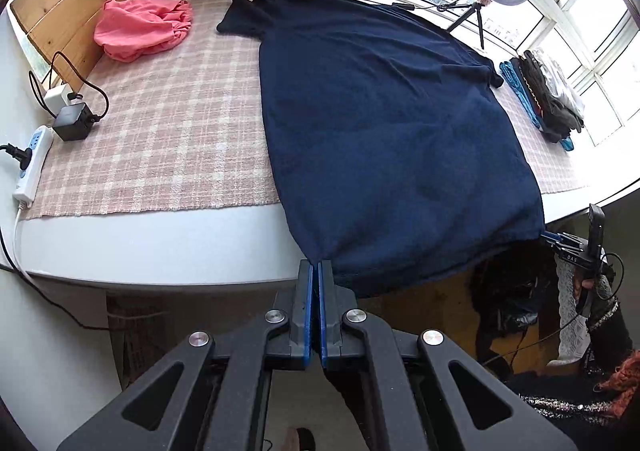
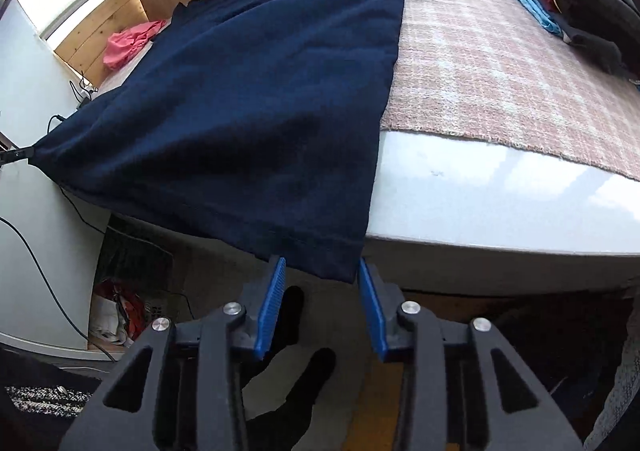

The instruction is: Fold clothes

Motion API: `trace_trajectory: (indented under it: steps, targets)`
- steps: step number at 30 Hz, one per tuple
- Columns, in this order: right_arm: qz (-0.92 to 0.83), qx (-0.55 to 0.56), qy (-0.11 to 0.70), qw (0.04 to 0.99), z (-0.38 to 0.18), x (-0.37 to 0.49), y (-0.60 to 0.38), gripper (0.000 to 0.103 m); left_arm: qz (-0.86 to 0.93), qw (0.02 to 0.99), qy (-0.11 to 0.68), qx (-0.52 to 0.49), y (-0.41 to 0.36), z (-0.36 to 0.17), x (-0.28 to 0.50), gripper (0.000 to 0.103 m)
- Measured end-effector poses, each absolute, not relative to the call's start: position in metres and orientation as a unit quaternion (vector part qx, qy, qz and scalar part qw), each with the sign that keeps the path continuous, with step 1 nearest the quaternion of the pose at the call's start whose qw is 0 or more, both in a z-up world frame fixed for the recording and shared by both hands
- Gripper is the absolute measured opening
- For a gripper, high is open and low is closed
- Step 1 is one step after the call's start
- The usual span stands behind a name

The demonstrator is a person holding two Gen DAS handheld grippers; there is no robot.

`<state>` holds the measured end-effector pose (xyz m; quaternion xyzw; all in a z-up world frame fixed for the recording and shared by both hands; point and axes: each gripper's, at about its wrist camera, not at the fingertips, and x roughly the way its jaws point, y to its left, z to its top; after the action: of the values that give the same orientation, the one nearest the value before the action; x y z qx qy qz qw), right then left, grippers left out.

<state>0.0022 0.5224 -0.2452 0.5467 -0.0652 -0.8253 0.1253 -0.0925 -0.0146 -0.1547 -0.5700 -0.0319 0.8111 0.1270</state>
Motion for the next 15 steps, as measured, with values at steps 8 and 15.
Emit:
trace_trajectory:
  steps: [8, 15]
  targets:
    - [-0.850, 0.506, -0.070, 0.127, -0.170, 0.018, 0.547, 0.002, 0.812, 0.141, -0.023, -0.566, -0.005, -0.145, -0.075, 0.002]
    - [-0.875, 0.480, 0.006, 0.066, -0.101, 0.038, 0.563, 0.002, 0.803, 0.147, -0.025, -0.577, 0.001, -0.153, -0.061, 0.002]
